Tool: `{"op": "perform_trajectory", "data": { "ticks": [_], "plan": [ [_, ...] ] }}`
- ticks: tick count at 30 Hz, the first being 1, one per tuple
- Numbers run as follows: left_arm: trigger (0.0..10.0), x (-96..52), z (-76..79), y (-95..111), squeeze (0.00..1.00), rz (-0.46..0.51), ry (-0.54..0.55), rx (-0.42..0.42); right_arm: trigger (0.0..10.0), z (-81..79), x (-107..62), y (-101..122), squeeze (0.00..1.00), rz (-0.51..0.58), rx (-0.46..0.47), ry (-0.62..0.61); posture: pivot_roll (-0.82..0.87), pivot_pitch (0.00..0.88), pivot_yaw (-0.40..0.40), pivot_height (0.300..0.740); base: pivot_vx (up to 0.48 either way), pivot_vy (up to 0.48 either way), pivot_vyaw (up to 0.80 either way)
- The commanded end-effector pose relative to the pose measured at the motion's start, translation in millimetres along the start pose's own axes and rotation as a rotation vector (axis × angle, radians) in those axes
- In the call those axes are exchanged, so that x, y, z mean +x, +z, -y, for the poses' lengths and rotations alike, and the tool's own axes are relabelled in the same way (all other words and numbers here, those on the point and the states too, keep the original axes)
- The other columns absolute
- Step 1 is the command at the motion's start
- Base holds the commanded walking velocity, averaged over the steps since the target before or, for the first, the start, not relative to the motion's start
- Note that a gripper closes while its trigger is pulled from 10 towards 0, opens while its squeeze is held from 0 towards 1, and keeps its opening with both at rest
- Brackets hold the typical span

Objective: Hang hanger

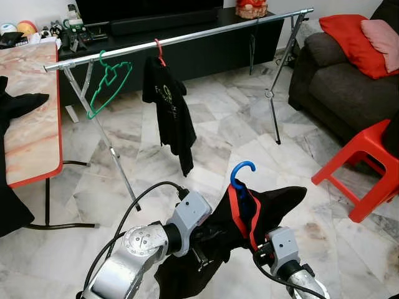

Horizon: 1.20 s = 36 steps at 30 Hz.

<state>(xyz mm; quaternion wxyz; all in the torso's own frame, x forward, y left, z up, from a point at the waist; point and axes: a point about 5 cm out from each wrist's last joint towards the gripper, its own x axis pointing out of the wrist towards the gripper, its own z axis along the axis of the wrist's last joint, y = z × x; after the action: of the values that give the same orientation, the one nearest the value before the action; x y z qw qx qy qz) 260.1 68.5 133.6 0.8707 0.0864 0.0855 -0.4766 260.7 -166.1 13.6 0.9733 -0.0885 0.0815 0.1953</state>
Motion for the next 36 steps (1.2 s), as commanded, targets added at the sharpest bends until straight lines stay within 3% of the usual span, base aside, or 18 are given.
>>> {"op": "perform_trajectory", "data": {
  "ticks": [1, 15, 32, 36],
  "plan": [
    [10.0, -0.7, 6.4, 10.6, 0.0, 0.044, -0.027, 0.021, 0.0, -4.7, -2.3, -3.6, 0.0, -0.003, 0.016, 0.016, -0.01, 0.128, -0.003, 0.74, 0.0, 0.0, 0.0],
    [10.0, -1.3, 6.3, 8.9, 0.0, 0.041, -0.026, 0.019, 0.0, -6.2, -3.1, -5.0, 0.0, 0.001, 0.019, 0.001, -0.01, 0.118, -0.005, 0.74, 0.0, 0.0, 0.0],
    [10.0, -9.9, -7.0, 1.4, 0.0, 0.003, 0.032, 0.022, 0.0, 6.0, -4.3, 0.2, 0.0, 0.02, 0.014, -0.119, -0.01, 0.148, -0.005, 0.74, 0.0, 0.0, 0.0],
    [10.0, -25.7, -23.8, -9.3, 0.0, -0.067, 0.064, 0.066, 0.0, 20.3, -7.8, 8.0, 0.0, 0.046, -0.027, -0.193, -0.02, 0.154, -0.004, 0.74, 0.0, 0.0, 0.0]
  ]
}}
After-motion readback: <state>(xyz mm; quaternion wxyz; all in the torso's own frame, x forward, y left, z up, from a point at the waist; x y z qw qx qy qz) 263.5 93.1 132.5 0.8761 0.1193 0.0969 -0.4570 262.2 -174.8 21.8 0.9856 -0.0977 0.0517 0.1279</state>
